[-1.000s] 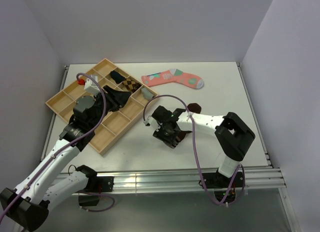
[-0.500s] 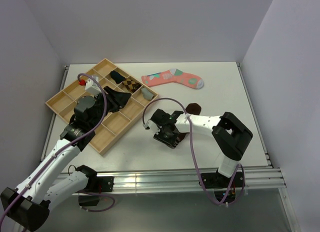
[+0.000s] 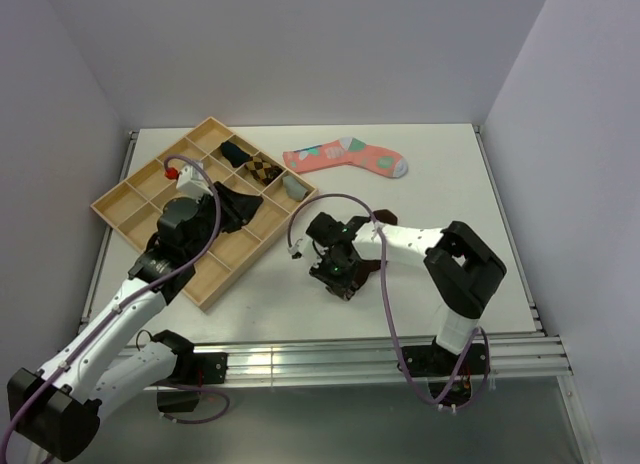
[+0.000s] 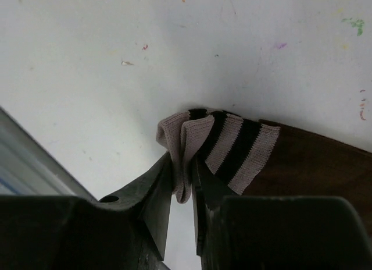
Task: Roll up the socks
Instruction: Roll the sock at the center of the board.
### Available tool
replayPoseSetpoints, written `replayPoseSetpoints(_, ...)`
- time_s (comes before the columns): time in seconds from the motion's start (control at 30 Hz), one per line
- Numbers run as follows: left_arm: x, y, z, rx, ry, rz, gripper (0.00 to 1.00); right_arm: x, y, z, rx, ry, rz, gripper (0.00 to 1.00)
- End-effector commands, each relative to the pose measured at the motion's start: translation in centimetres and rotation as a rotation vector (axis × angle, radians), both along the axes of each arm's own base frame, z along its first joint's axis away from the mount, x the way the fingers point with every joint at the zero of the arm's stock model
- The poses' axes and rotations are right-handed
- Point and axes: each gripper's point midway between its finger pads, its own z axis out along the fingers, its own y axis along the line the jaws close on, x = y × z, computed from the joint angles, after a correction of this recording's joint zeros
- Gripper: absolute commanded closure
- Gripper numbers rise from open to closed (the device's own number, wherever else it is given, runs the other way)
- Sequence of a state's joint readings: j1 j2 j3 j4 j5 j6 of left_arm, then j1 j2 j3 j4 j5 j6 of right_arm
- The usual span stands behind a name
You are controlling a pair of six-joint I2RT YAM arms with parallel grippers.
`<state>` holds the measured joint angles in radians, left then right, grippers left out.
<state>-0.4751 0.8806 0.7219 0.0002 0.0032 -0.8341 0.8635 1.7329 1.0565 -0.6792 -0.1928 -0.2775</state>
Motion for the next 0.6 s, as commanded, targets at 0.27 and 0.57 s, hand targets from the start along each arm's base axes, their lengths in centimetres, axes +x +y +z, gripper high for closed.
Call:
replayPoseSetpoints(0.27,-1.3,-1.2,1.2,-0.120,-0.156,-0.096,0.90,-1.8,-0.4,3.9,0.344,0.535,0.038,0.75)
replayPoseSetpoints(0.57,-3.5,-5.6,-5.2,-0.048,-0.219,-0.289,0.97,0.4,-1.8,3.2,0.401,0.709,-0.086,0.76)
